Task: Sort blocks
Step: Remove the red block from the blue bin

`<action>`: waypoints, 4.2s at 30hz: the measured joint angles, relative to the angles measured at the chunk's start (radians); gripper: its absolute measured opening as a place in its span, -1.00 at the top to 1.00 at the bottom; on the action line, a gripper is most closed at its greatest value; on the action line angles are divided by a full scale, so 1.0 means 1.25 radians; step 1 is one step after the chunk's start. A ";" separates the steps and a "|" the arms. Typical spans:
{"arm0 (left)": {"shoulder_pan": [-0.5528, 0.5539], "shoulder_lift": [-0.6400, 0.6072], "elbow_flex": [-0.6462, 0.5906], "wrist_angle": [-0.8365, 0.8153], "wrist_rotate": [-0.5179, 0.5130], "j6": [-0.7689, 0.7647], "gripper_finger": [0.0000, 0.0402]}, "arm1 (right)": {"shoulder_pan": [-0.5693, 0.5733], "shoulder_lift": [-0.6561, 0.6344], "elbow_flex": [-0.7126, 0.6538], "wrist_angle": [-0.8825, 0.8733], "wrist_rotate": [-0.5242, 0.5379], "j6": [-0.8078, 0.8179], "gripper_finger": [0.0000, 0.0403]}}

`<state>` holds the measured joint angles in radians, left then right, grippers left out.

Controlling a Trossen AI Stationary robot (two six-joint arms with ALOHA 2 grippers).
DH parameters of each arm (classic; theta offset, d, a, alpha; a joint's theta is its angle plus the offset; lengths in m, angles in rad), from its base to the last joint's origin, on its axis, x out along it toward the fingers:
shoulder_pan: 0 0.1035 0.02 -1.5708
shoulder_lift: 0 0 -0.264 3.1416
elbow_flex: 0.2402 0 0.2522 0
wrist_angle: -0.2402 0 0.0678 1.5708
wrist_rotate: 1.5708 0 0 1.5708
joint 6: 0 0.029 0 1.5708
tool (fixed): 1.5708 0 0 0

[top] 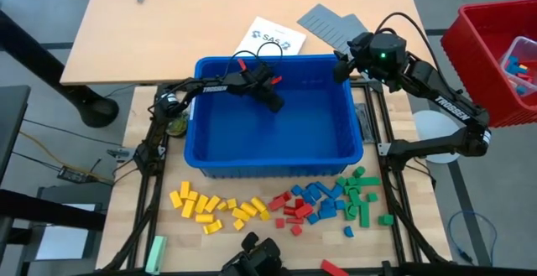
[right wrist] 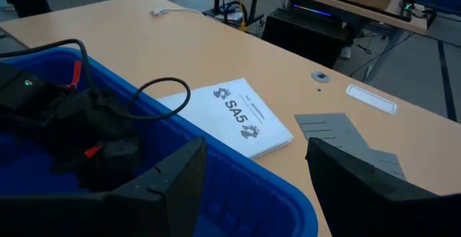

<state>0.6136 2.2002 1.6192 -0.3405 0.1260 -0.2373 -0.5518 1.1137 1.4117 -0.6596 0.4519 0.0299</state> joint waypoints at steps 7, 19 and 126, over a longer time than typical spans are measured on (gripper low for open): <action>0.006 0.001 0.000 -0.015 0.021 -0.010 0.19 | 0.000 0.000 0.000 0.000 0.000 0.002 -0.13; 0.001 0.006 0.128 -0.280 0.009 -0.040 0.19 | 0.000 0.000 0.000 -0.001 0.000 0.002 -0.13; 0.210 -0.210 0.075 -0.125 0.242 0.500 -0.19 | -0.167 0.051 -0.196 0.225 -0.237 -0.102 -0.13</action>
<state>0.8761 1.9382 1.7126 -0.4966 0.4286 0.3882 -0.7601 1.1774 1.1667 -0.3784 0.1552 -0.0975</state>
